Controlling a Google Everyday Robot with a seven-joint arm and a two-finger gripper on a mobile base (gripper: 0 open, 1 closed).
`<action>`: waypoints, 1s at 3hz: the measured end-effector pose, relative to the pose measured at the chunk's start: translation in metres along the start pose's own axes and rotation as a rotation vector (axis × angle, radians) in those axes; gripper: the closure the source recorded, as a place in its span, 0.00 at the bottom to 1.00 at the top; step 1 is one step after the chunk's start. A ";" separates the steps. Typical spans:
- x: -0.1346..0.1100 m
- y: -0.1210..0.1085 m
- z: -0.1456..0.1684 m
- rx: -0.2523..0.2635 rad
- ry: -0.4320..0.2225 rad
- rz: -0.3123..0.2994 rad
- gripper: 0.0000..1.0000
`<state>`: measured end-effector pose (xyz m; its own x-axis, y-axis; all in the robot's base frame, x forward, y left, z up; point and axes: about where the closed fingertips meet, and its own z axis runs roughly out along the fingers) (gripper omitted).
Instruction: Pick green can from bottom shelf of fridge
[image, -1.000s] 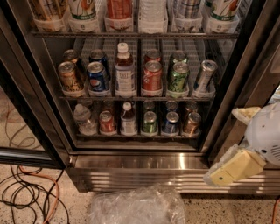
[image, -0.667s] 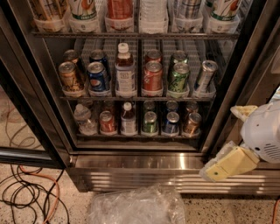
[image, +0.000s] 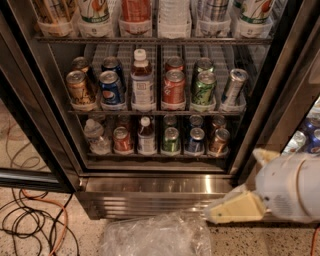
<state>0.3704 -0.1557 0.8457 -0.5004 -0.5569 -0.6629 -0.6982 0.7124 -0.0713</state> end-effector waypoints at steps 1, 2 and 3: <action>0.007 0.018 0.024 -0.016 -0.031 0.073 0.00; 0.029 0.017 0.041 -0.021 -0.055 0.149 0.00; 0.067 0.036 0.083 -0.033 -0.096 0.244 0.00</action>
Offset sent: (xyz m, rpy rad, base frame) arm -0.0047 0.0051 -0.0931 0.2286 0.0593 -0.1856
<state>0.3543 -0.1321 0.7368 -0.6060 -0.3263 -0.7254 -0.5803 0.8051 0.1226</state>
